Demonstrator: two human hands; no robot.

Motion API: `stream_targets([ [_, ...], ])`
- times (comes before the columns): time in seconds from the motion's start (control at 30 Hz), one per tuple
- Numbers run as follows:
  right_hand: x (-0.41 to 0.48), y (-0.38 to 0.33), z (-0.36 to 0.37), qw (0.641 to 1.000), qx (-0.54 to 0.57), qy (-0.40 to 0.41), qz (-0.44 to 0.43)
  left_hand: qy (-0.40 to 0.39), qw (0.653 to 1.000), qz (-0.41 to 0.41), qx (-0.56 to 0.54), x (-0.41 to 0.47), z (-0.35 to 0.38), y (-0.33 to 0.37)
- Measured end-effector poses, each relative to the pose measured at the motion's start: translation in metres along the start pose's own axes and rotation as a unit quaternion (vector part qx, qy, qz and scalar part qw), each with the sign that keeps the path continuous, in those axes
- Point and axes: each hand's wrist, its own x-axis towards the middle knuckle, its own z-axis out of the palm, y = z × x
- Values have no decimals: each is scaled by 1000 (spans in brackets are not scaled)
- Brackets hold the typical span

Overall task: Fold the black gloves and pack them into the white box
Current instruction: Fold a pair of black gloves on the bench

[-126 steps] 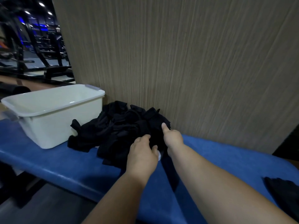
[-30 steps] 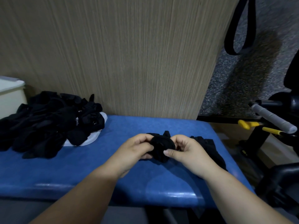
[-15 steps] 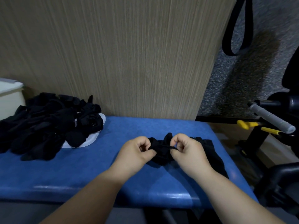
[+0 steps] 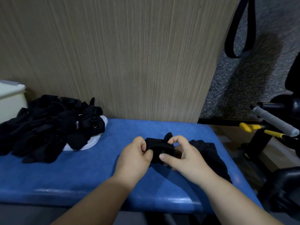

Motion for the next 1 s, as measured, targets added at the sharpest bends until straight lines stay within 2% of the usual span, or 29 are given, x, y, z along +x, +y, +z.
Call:
stream_targets([
  [0.3,2,3,-1,992,-92,91,0,-27,999,33,24,-6,-1,4],
  [0.43,1,1,-1,981,-159,109,13,-91,996,17,16,-8,-2,5],
  [0.5,0,0,-2,982,-161,97,18,-157,981,-44,-109,-9,-7,11],
  [0.57,-1,-4,-3,989,-127,68,18,-208,941,-114,-240,-9,-12,16],
  [0.73,-4,-15,-2,1000,22,4,15,-153,905,-207,-340,-4,-14,20],
  [0.83,-4,-13,-2,998,46,-33,14,-149,887,-208,-385,-3,-11,16],
  [0.93,-4,-8,-5,997,0,-67,28,-140,906,-167,-363,-1,-10,14],
  [1.0,-4,-4,-9,994,-79,-73,22,-142,917,-147,-343,0,-8,11],
])
